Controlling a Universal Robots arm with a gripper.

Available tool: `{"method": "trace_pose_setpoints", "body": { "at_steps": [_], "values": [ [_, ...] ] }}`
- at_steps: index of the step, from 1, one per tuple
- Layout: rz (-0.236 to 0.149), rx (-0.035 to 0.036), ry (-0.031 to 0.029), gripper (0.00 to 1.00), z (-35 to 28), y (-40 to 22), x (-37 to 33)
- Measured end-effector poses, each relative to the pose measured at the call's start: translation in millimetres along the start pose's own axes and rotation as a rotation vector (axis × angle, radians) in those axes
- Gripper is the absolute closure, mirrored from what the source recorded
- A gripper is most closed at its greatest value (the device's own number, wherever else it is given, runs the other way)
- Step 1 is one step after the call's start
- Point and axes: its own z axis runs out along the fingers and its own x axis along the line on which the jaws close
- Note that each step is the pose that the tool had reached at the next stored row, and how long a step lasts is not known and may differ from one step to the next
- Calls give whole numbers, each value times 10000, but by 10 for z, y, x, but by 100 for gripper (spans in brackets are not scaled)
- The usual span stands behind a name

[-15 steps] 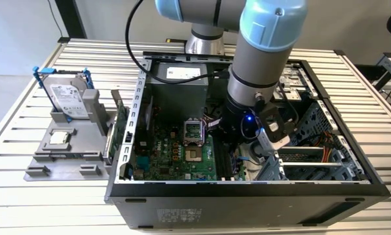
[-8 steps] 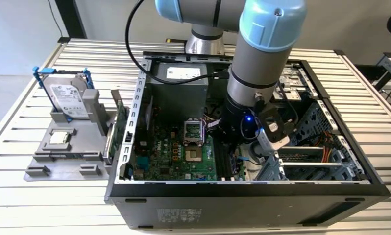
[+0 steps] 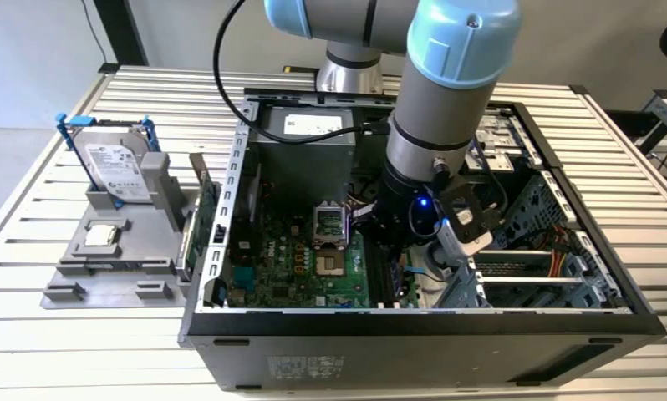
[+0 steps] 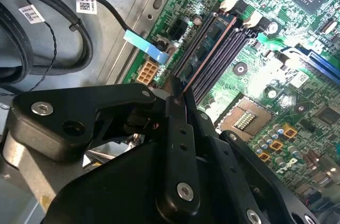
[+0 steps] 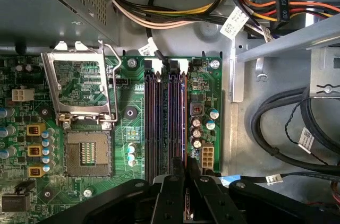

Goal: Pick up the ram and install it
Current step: 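Insert the ram into the slot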

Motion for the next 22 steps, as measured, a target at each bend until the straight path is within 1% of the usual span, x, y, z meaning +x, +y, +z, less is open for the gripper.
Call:
{"method": "trace_pose_setpoints", "body": {
  "at_steps": [9,18,22],
  "values": [
    [64,-1,2,100,2,1,0],
    [166,4,5,100,56,1,2],
    [250,6,5,100,56,1,2]
  ]
}}
